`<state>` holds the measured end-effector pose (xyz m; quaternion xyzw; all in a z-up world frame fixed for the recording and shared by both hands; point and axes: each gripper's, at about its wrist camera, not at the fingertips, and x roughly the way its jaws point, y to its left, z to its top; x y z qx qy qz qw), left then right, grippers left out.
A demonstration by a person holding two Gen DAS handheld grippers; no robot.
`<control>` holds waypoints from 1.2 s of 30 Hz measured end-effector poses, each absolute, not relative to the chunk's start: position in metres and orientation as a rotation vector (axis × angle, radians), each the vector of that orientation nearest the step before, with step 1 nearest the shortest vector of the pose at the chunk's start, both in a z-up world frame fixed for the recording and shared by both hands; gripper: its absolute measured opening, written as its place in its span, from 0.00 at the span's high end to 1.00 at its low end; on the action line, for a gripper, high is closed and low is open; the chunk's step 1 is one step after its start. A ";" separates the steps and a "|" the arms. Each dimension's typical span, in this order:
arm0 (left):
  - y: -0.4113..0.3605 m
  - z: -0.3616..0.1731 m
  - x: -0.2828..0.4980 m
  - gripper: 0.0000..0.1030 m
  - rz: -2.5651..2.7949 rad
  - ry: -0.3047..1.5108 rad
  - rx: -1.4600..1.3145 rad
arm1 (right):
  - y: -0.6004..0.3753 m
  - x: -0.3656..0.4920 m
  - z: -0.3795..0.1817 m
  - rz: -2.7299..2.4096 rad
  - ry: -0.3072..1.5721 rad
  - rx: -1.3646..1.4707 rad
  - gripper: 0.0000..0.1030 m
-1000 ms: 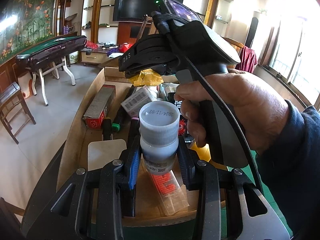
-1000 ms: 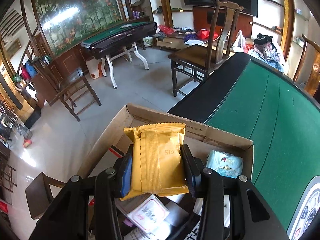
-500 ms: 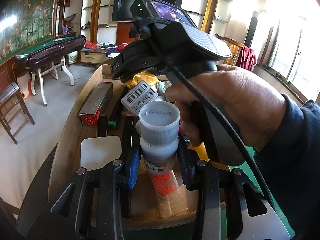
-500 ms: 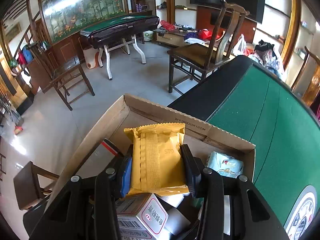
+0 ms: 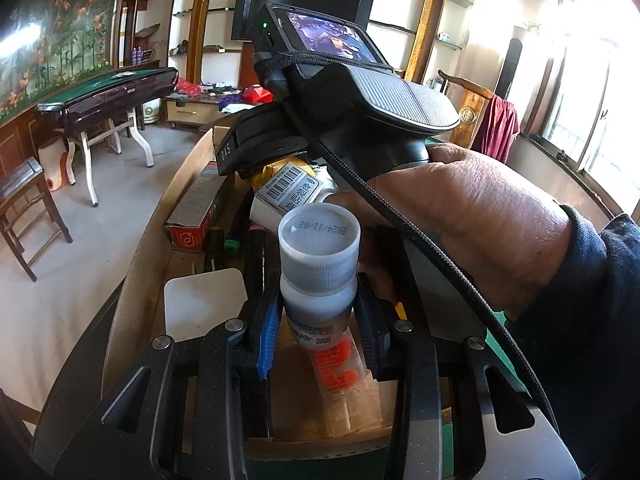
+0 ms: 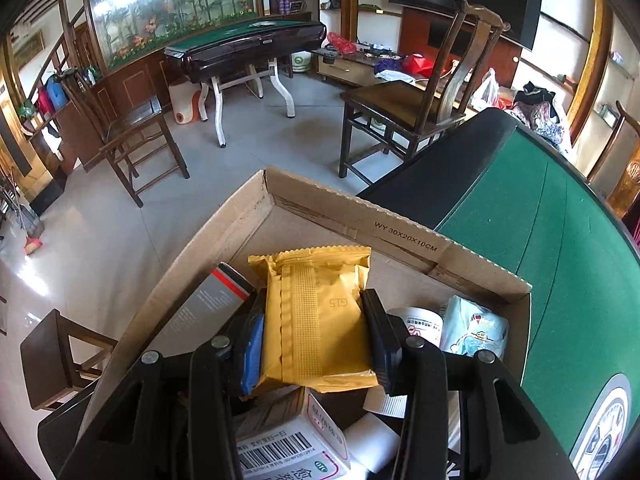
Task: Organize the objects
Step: 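Lower the yellow packet and pill bottle into the tray with both grippers, then open both grippers to release the packet and pill bottle in the tray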
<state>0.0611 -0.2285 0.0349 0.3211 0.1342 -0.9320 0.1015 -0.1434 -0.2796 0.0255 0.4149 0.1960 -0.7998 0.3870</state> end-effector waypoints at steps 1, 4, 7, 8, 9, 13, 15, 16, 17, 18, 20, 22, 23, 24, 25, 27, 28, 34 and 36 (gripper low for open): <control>-0.228 0.035 0.061 0.67 -2.752 0.394 0.949 | -0.280 -0.143 0.025 -2.035 0.502 1.055 0.57; -0.226 0.035 0.060 0.67 -2.747 0.384 0.950 | -0.280 -0.142 0.025 -2.034 0.503 1.055 0.57; -0.226 0.034 0.061 0.67 -2.746 0.377 0.950 | -0.280 -0.142 0.025 -2.039 0.501 1.059 0.56; -0.225 0.034 0.061 0.67 -2.746 0.374 0.948 | -0.279 -0.141 0.025 -2.039 0.496 1.064 0.56; -0.225 0.034 0.061 0.67 -2.745 0.370 0.947 | -0.279 -0.141 0.025 -2.034 0.486 1.073 0.55; -0.224 0.036 0.062 0.67 -2.744 0.351 0.936 | -0.274 -0.140 0.027 -2.032 0.447 1.077 0.52; -0.224 0.036 0.063 0.66 -2.743 0.344 0.934 | -0.271 -0.139 0.028 -2.039 0.441 1.073 0.46; -0.223 0.036 0.063 0.66 -2.744 0.342 0.935 | -0.269 -0.139 0.029 -2.040 0.438 1.070 0.45; -0.223 0.036 0.063 0.65 -2.743 0.336 0.935 | -0.268 -0.138 0.030 -2.043 0.434 1.064 0.44; -0.222 0.036 0.063 0.64 -2.742 0.329 0.935 | -0.266 -0.138 0.032 -2.047 0.431 1.057 0.43; -0.221 0.036 0.063 0.58 -2.737 0.321 0.931 | -0.264 -0.136 0.033 -2.049 0.428 1.051 0.41; -0.221 0.036 0.063 0.54 -2.735 0.318 0.925 | -0.261 -0.136 0.035 -2.054 0.422 1.044 0.39; -0.221 0.036 0.064 0.53 -2.734 0.315 0.922 | -0.260 -0.136 0.036 -2.057 0.416 1.040 0.38; -0.221 0.037 0.064 0.52 -2.735 0.313 0.920 | -0.259 -0.135 0.038 -2.060 0.406 1.036 0.37; -0.221 0.037 0.065 0.50 -2.734 0.310 0.916 | -0.257 -0.135 0.039 -2.061 0.399 1.033 0.37; -0.220 0.038 0.066 0.47 -2.732 0.301 0.905 | -0.253 -0.135 0.042 -2.066 0.385 1.025 0.36; -0.219 0.039 0.067 0.45 -2.732 0.299 0.900 | -0.252 -0.135 0.044 -2.070 0.378 1.019 0.36; -0.216 0.043 0.068 0.42 -2.736 0.288 0.882 | -0.239 -0.132 0.055 -2.101 0.333 0.986 0.35; -0.215 0.045 0.068 0.42 -2.737 0.285 0.878 | -0.234 -0.130 0.060 -2.113 0.315 0.976 0.33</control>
